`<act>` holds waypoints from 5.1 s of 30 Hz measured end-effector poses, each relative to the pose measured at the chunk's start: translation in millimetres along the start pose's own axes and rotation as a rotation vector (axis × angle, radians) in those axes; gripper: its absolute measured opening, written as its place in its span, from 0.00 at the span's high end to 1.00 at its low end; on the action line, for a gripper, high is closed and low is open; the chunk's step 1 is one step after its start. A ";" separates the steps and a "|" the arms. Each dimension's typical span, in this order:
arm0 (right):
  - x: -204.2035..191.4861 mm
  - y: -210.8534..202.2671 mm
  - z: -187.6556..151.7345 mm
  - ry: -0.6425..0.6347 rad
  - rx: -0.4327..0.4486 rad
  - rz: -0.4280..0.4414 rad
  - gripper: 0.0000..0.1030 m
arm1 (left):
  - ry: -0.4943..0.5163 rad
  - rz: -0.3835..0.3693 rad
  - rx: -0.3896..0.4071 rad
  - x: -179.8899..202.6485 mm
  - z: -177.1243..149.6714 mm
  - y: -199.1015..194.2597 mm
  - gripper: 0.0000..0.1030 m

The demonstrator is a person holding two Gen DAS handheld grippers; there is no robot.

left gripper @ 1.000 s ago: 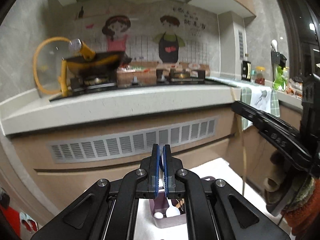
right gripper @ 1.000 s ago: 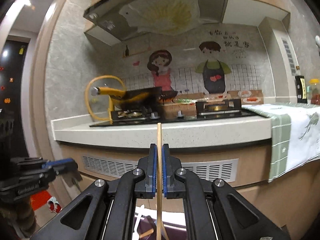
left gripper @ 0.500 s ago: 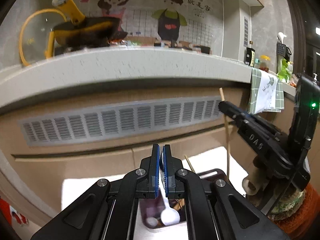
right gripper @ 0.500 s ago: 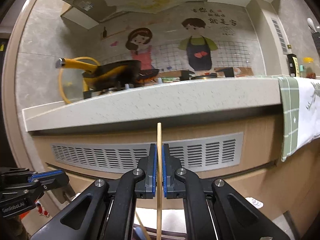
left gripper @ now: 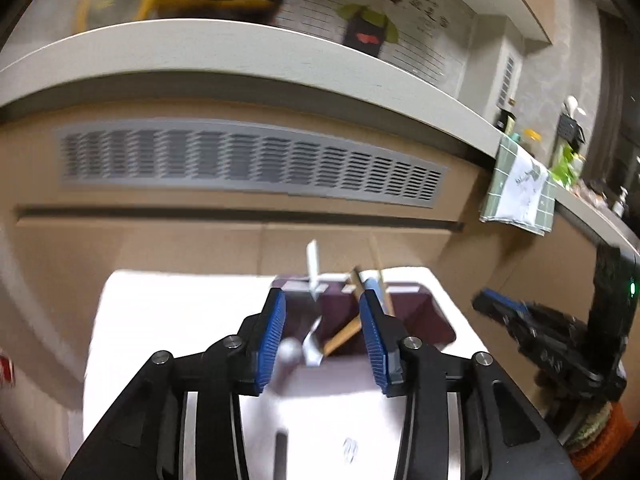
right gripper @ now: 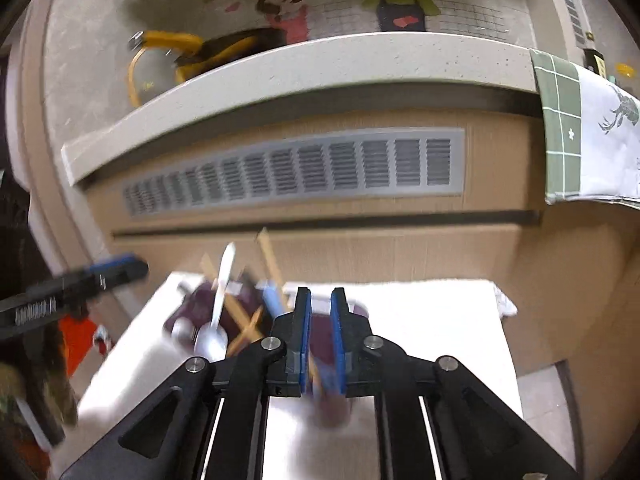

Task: Organize utensils
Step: 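Lift both utensils over the purple caddy and open both grippers to drop them in, then reach the left gripper to the dark long-handled spoon while the right reaches the smiley-handle spoon, then grasp the dark spoon handle with the left gripper while the right grasps the smiley-handle spoon, then lift both spoons over the purple caddy and open both grippers to drop them in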

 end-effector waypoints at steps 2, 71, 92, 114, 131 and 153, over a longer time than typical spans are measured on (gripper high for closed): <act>-13.9 -10.1 -24.0 -0.032 -0.050 0.016 0.89 | -0.028 0.032 -0.013 -13.7 -25.7 -15.0 0.57; -66.9 -7.8 -179.4 -0.235 -0.423 0.180 0.66 | 0.002 0.126 -0.344 -20.9 -191.8 -32.5 0.57; -44.2 -23.4 -177.2 -0.119 -0.337 0.074 0.75 | 0.138 0.202 -0.426 -1.6 -136.3 58.5 0.80; -41.3 -98.1 -98.7 -0.120 0.012 -0.048 0.76 | 0.178 0.129 -0.535 29.7 -175.0 10.7 0.87; -51.5 -145.3 -88.5 -0.136 0.038 -0.043 0.76 | 0.074 0.012 -0.127 50.6 -122.9 -101.0 0.97; -58.2 -185.5 -4.1 -0.208 0.199 -0.052 0.76 | 0.107 -0.030 0.264 84.0 16.9 -183.8 0.97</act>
Point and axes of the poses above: each gripper's, at about its wrist camera, not at the fingertips, and y roughly the way its jaws point, x to its right, z to its top, the point moved 1 cm from there along y, roughly the way its jaws point, and after that the axes turned 5 degrees about z, right-handed, at the moved point
